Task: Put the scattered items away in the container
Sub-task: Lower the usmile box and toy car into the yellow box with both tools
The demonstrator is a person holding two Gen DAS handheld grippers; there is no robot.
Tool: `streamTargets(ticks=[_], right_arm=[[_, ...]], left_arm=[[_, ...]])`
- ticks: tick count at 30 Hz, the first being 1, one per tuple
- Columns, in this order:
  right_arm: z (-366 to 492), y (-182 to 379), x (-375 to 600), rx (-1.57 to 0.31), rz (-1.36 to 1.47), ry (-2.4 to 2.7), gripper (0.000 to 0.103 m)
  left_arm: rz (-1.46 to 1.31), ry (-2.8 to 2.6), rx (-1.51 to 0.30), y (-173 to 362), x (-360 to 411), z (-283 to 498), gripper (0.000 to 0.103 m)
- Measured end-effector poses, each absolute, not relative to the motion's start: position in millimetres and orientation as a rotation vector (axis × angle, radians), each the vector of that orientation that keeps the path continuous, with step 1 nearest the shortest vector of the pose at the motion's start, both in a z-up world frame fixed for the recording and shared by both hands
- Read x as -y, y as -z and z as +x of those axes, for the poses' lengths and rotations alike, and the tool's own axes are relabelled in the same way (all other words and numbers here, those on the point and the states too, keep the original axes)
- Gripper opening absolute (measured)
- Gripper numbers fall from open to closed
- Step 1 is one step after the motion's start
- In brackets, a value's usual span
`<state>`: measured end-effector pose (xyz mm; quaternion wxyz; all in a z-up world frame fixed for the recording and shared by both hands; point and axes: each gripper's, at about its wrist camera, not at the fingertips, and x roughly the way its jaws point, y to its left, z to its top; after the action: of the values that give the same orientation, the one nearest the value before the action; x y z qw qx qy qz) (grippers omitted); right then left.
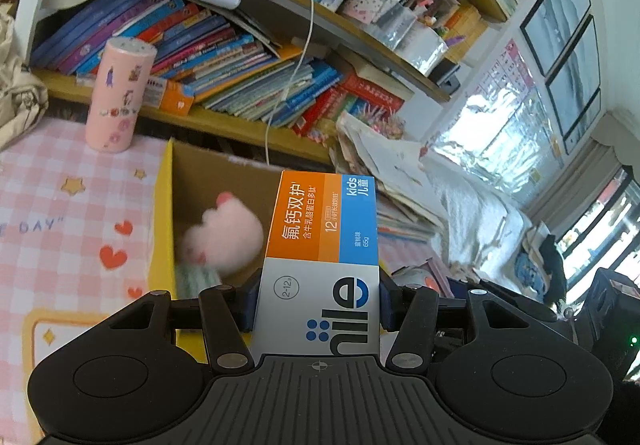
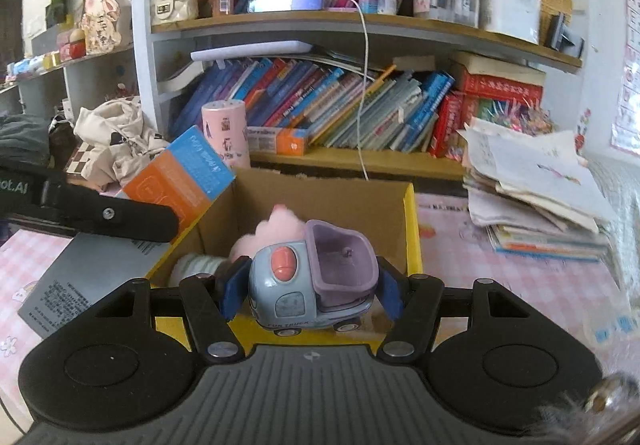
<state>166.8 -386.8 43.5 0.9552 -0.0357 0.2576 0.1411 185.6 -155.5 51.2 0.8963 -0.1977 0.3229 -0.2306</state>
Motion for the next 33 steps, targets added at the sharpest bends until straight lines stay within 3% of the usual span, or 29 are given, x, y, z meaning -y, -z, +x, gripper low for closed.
streamTargets(ticks=[8,22,33], right_arm=[[219,-36,396,-0.553,-0.115,-0.386,0.062],[296,-4,390,-0.680,-0.276,-0.557,0.062],[328,21,361,-0.764,-0.647,-0.702,0.063]], left_arm=[[-0.370,0.417,-0.658,-56,179,218,0.052],[-0.317,0.303,-0.765,-21,195,276,0.052],[-0.226,0.273,-0.848,4,209,301,0.052]])
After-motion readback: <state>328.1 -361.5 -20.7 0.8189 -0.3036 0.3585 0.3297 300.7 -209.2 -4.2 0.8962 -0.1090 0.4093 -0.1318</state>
